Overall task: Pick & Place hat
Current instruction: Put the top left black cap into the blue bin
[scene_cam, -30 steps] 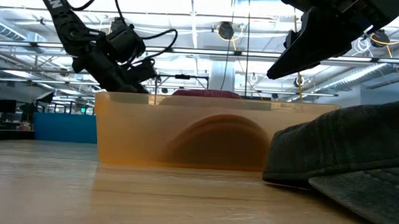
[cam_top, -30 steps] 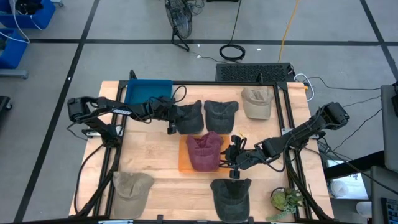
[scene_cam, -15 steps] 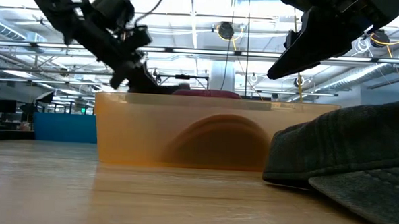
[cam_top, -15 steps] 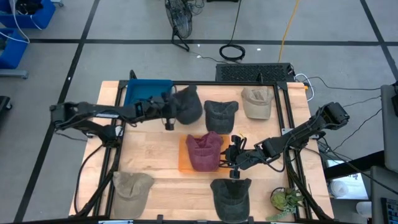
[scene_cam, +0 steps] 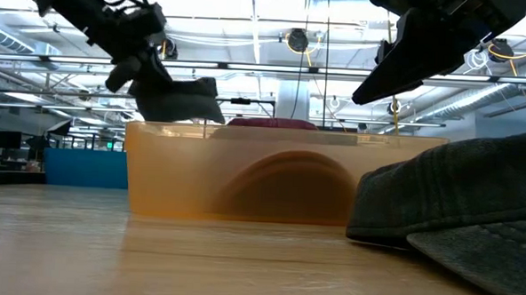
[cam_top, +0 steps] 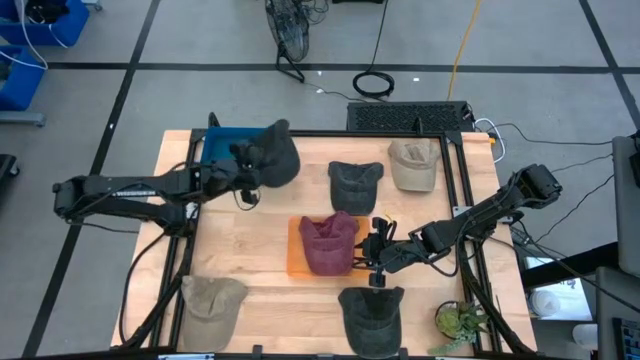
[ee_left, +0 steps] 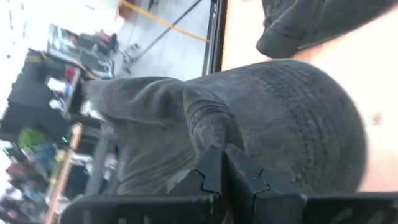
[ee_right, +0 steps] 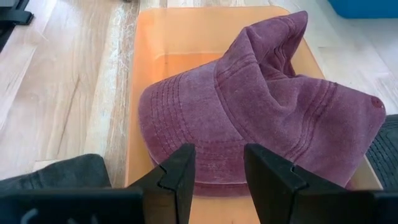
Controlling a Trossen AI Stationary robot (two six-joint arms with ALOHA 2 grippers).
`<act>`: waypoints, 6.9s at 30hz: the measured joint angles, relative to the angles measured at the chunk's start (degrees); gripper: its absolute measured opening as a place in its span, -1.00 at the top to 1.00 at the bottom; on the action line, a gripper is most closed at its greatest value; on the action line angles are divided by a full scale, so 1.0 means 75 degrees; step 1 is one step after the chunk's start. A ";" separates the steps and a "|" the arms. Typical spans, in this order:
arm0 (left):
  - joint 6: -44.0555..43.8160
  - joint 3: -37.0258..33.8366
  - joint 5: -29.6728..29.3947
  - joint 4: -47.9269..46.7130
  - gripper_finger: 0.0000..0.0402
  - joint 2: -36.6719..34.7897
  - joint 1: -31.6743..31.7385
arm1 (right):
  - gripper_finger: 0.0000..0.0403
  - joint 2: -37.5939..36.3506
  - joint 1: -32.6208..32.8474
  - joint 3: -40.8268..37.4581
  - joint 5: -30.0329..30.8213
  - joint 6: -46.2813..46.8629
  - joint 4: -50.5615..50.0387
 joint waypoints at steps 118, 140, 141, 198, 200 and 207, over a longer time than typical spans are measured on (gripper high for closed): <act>-0.7717 -0.0017 -0.1025 -0.2535 -0.20 0.2226 0.2766 | 0.39 0.0000 -0.0181 -0.0693 -0.0399 -0.0039 0.1001; -0.5674 -0.0009 -0.1809 -0.1383 -0.20 0.2153 0.2534 | 0.39 0.0000 -0.0181 -0.0976 -0.0420 -0.0164 0.1778; -0.5152 -0.0001 -0.1657 -0.1283 -0.20 0.2153 0.2531 | 0.39 0.0000 -0.0182 -0.0976 -0.0420 -0.0194 0.1778; -0.3930 0.4488 0.1067 -0.6080 0.00 0.5863 0.5664 | 0.39 0.0000 -0.3491 -0.0976 -0.2215 -0.4627 0.2627; -0.3914 0.4488 0.1176 -0.6073 0.17 0.5863 0.5660 | 0.39 0.0000 -0.3494 -0.0976 -0.2218 -0.4580 0.2613; -0.3686 0.4488 0.1485 -0.6113 0.86 0.5863 0.5475 | 0.39 0.0000 -0.3339 -0.0976 -0.2221 -0.4204 0.2411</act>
